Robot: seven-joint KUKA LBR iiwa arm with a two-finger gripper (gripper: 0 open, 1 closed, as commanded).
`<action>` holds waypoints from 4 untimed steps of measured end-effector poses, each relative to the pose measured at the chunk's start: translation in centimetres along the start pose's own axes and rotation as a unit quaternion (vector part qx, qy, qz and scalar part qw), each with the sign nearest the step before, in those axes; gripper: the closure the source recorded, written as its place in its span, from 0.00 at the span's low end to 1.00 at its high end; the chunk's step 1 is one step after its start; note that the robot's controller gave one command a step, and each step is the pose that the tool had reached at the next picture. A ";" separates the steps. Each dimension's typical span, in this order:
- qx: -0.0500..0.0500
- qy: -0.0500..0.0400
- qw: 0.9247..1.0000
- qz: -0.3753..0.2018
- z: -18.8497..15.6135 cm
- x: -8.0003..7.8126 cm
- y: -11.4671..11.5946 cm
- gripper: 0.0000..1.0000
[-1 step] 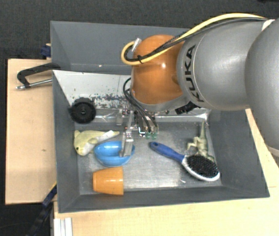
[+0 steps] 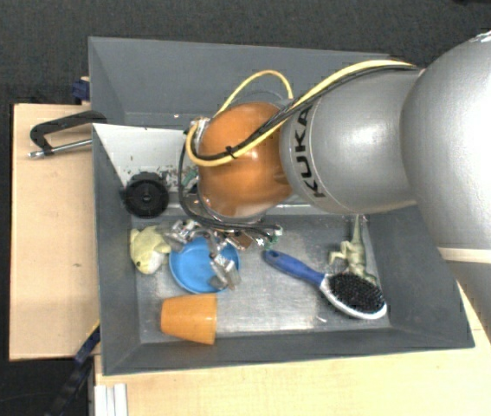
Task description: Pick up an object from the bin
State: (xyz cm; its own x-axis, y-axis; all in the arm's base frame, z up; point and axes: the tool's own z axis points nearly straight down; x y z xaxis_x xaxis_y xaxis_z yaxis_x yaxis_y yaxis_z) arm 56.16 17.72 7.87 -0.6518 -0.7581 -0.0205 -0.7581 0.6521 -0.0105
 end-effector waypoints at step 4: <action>-0.007 0.006 0.982 -0.188 0.7 -2.0 -0.6 1.00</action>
Offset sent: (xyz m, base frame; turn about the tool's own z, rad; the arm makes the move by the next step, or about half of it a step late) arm 0.0000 0.0000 0.0000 0.0000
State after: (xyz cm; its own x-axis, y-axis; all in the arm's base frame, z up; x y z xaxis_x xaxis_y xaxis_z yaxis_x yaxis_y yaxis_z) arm 57.93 18.85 7.21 -0.3259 -0.9454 -0.0053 -0.9454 0.3259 -0.0014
